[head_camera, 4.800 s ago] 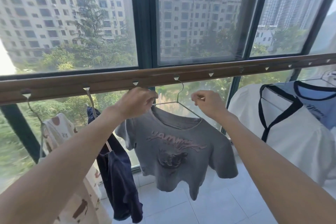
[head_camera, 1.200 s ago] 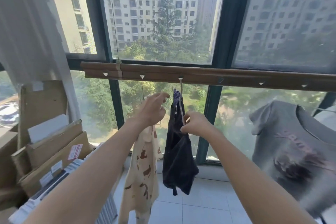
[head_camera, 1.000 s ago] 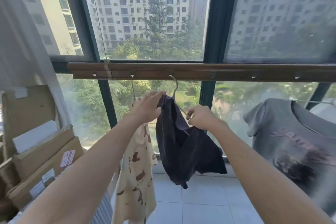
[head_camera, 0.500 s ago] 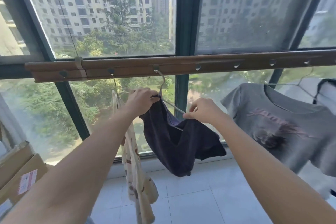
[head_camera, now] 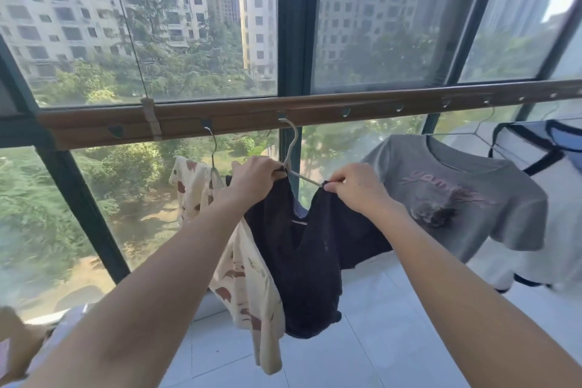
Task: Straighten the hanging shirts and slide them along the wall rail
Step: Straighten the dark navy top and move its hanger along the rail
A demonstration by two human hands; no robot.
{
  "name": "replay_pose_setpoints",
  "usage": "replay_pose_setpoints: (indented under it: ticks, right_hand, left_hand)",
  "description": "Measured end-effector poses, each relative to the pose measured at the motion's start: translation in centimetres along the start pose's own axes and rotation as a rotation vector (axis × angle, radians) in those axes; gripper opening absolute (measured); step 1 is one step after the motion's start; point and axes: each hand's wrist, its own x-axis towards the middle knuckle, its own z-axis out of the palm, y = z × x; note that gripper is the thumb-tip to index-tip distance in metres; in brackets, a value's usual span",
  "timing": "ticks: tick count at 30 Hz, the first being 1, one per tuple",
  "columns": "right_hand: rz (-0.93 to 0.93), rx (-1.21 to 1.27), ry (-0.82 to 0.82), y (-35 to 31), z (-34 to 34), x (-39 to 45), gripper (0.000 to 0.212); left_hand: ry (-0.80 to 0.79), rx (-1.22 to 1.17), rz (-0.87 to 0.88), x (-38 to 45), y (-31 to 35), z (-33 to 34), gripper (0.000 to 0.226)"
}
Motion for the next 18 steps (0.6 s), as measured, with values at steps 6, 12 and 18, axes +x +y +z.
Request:
replay_pose_setpoints:
  ticks: [6,12,18]
  right_hand:
    - [-0.033,-0.066,-0.088,-0.4,0.8,-0.2,0.017]
    - [-0.055,-0.053,-0.002,0.7,-0.2,0.1,0.019]
    - [-0.105,-0.037,0.028,1.9,-1.9,0.9,0.02]
  left_hand:
    - [-0.138,-0.071,0.07,-0.2,-0.9,-1.3,0.022]
    - [-0.109,0.192,-0.067,-1.4,-2.1,-2.3,0.023]
    - [-0.056,0.375,-0.246,-1.7,-3.2,-2.5,0.025]
